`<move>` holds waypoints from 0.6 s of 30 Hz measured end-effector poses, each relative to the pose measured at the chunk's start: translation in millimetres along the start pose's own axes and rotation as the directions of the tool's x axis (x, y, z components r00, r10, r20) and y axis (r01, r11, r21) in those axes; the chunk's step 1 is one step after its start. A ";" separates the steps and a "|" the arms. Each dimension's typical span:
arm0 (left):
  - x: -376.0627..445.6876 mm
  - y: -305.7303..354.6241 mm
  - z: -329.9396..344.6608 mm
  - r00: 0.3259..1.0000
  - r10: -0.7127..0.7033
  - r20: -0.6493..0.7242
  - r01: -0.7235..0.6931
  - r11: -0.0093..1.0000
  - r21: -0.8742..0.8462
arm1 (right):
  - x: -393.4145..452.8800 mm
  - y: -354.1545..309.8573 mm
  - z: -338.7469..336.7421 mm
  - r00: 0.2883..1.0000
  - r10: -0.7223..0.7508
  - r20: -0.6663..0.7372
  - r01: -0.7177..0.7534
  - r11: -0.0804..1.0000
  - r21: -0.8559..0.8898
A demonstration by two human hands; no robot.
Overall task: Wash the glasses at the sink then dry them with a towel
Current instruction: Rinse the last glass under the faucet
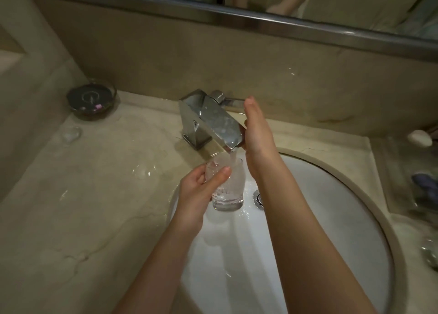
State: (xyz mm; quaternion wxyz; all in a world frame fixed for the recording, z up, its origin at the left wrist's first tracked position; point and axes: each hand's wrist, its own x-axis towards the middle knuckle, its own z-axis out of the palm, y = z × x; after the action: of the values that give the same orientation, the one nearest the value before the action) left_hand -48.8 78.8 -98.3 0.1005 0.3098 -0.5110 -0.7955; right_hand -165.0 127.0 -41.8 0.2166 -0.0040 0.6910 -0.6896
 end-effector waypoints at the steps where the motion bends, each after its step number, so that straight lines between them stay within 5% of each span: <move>1: -0.5 0.8 -1.0 1.000 -0.003 0.004 0.003 1.000 -0.002 | -0.2 1.7 1.1 1.000 -0.016 0.008 0.016 0.999 -0.031; 7: -2.5 1.3 1.1 1.000 -0.013 0.009 0.014 1.000 -0.013 | -3.3 11.2 -3.4 0.997 -0.079 0.026 0.082 0.988 -0.130; 18: -12.2 -1.3 4.6 1.000 -0.007 0.028 0.008 1.000 -0.025 | -31.0 14.0 -6.6 0.995 -0.060 0.078 0.065 0.996 -0.063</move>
State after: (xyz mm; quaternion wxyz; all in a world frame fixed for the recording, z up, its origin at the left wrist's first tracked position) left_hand -41.7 88.7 -93.4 0.0943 0.2993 -0.5011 -0.8065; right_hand -134.8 143.4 -46.3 0.2206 -0.0589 0.7040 -0.6725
